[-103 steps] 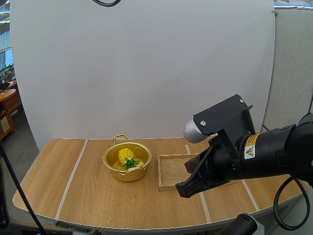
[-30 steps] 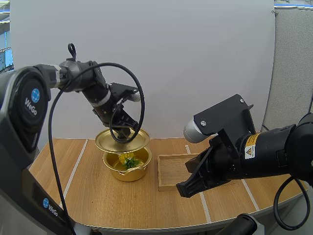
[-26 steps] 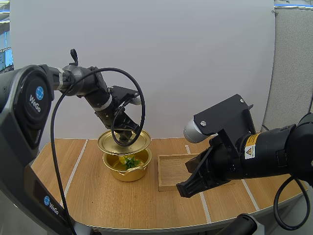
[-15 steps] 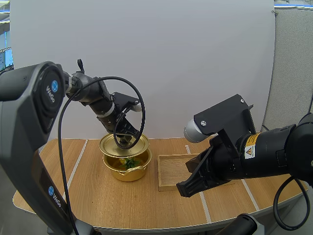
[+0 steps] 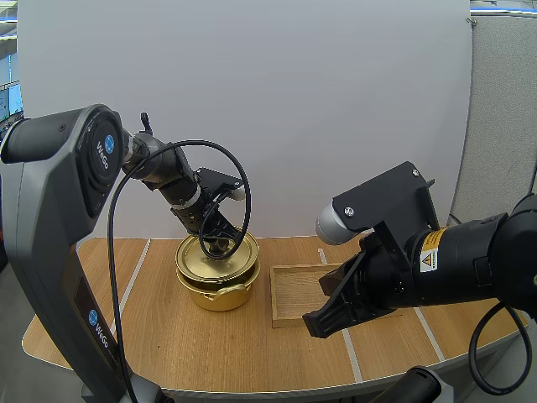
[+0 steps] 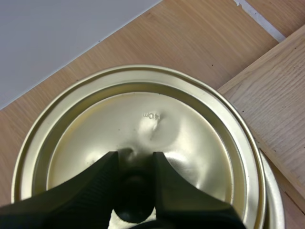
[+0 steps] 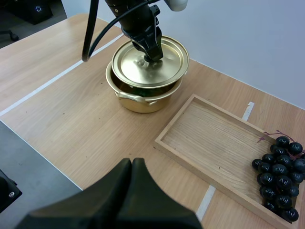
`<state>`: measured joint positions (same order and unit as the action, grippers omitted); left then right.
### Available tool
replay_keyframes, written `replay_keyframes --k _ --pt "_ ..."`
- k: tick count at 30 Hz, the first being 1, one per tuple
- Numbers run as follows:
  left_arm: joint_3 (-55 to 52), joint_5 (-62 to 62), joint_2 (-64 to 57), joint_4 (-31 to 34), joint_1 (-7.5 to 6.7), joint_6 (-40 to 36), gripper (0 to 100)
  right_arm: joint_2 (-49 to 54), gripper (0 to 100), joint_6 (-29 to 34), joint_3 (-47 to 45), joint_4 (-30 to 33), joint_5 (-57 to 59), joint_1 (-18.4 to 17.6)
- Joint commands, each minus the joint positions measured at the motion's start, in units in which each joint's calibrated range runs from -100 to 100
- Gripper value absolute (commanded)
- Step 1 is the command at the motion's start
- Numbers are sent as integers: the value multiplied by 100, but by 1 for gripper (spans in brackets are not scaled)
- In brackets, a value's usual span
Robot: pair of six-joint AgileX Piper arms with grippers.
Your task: Open the pot, put the pineapple inside, and close it
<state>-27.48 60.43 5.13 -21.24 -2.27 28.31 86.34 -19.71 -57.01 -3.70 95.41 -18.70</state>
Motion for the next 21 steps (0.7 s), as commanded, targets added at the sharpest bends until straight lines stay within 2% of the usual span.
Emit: replay_keyframes --k 1,14,21 --pt "-30 268 127 -75 -11 -56 0 61 0 4 -7 60 -34 18" --pt "-49 643 -546 -116 -11 -56 0 61 0 4 -7 60 -34 18" --pt "-476 226 -546 -217 -11 31 0 61 0 4 -7 60 -34 18"
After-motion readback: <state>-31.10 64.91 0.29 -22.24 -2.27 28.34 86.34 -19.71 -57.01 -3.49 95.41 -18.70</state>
